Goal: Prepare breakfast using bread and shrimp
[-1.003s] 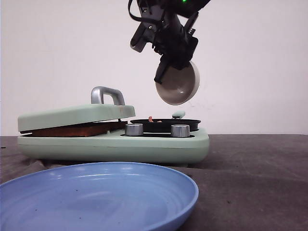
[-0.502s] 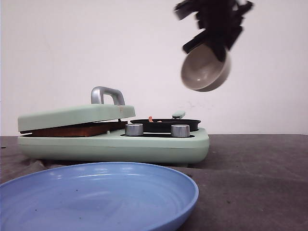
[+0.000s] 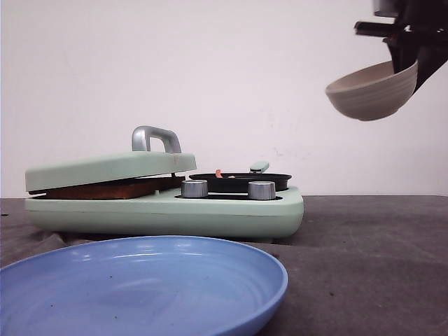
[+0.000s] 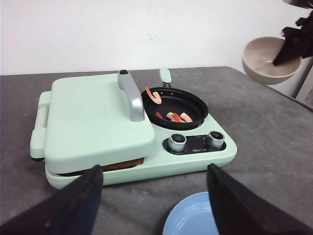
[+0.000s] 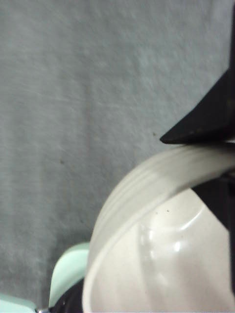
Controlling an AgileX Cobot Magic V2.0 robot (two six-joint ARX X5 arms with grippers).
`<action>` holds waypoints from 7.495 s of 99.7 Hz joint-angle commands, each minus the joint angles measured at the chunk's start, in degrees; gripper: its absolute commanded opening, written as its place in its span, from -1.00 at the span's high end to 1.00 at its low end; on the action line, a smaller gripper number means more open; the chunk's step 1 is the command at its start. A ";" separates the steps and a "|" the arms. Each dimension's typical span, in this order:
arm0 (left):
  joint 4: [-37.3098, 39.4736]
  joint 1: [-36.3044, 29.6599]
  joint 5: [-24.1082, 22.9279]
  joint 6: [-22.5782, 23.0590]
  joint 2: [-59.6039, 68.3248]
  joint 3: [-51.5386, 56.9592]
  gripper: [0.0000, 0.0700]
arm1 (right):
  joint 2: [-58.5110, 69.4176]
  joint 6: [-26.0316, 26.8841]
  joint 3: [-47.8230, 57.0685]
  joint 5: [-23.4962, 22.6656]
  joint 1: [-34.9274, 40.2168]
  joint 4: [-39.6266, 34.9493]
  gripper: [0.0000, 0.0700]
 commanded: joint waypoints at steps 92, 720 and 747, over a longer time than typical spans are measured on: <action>0.50 -0.11 -1.05 0.48 -0.15 0.11 -0.01 | 5.38 4.48 -32.22 -15.67 -4.87 27.39 1.00; 3.23 1.97 -10.03 -20.31 -6.91 -14.29 1.00 | -67.12 -3.93 -73.79 9.90 40.81 42.73 0.98; 22.75 10.01 -16.48 -1.92 -6.91 -24.87 1.00 | -67.12 -3.93 -73.79 9.92 40.81 42.75 0.98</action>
